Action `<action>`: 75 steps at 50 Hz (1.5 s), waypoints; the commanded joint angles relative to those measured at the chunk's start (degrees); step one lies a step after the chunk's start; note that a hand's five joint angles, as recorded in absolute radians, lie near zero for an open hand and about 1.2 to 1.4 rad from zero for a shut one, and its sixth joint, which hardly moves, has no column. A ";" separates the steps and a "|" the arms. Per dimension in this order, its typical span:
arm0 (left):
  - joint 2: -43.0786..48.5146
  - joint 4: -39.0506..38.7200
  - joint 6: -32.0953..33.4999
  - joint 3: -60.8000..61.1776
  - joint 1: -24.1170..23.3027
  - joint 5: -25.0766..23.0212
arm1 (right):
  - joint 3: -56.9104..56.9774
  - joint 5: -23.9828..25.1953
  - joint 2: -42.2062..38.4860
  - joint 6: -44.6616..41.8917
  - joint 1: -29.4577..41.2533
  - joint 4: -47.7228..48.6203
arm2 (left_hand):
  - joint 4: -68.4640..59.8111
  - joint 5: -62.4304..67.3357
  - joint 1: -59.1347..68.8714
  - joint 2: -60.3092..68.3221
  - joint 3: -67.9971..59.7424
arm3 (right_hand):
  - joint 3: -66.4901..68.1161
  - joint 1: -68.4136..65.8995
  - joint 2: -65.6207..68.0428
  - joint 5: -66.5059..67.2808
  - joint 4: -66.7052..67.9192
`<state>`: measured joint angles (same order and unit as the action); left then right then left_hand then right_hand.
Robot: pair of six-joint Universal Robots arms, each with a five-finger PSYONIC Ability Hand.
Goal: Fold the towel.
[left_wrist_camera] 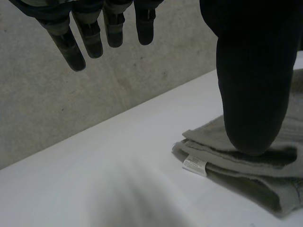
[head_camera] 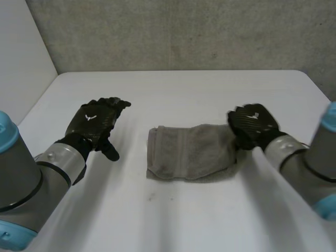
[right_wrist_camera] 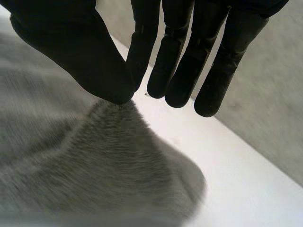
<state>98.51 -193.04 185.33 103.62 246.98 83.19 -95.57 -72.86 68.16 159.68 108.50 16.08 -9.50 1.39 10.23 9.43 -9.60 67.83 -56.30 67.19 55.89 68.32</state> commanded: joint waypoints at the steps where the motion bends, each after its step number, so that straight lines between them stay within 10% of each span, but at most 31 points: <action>1: -1.74 2.32 -2.69 0.17 0.34 0.04 | 1.27 -2.02 -2.16 6.69 3.84 -2.27 | -0.50 -1.39 -0.23 0.57 -0.40 | 12.17 -23.70 12.81 14.11 11.68; 4: -1.83 2.32 -2.69 1.05 0.34 -0.05 | -1.01 -1.06 -1.29 6.79 0.60 -3.07 | -0.50 -1.39 -0.23 0.57 -0.40 | 12.17 -23.70 12.81 14.11 11.68; 7: -1.83 2.32 -2.69 1.32 0.25 -0.05 | -3.03 -0.97 -0.23 3.90 -4.67 -4.73 | -0.50 -1.39 -0.23 0.57 -0.40 | -19.54 8.02 -18.91 -17.60 -20.03; 18: -0.95 2.23 -2.60 1.50 -0.19 -0.05 | -11.03 2.11 1.18 -0.07 -12.60 -5.09 | -0.50 -1.39 -0.23 0.57 -0.40 | -27.80 16.28 -27.17 -25.86 -28.29; 36: -0.87 1.97 -2.69 2.02 -0.19 -0.05 | -14.29 4.48 -0.14 -1.04 -15.24 -1.40 | -0.50 -1.39 -0.23 0.57 -0.40 | -25.28 13.75 -24.64 -23.34 -25.77; 45: -1.30 1.97 -2.69 2.02 -0.10 -0.05 | -10.53 3.78 0.65 -1.21 -14.81 -0.17 | -0.50 -1.39 -0.23 0.57 -0.40 | 12.17 -23.70 12.81 14.11 11.68; 62: -2.01 2.32 -2.60 1.85 0.60 0.04 | 16.44 -3.17 -8.73 -0.25 19.09 -7.19 | -0.50 -1.39 -0.23 0.57 -0.40 | 12.17 -23.70 12.81 14.11 11.68; 71: -1.83 2.06 -2.69 0.88 0.52 -0.05 | 20.95 -3.78 -18.24 -1.21 25.71 -11.51 | -0.50 -1.39 -0.23 0.57 -0.40 | 12.17 -23.70 12.81 14.11 11.68; 75: -0.61 1.88 -3.21 -2.09 -0.01 0.04 | 19.90 -6.05 -16.32 1.32 25.28 -11.59 | -0.50 -1.39 -0.23 0.57 -0.40 | -22.09 10.56 -21.45 -20.14 -22.58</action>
<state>96.74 -190.90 182.62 104.65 247.49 83.18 -74.91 -76.56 52.10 158.86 133.42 5.49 -9.50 1.43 10.23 9.42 -9.60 67.60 -54.07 66.86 56.21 68.06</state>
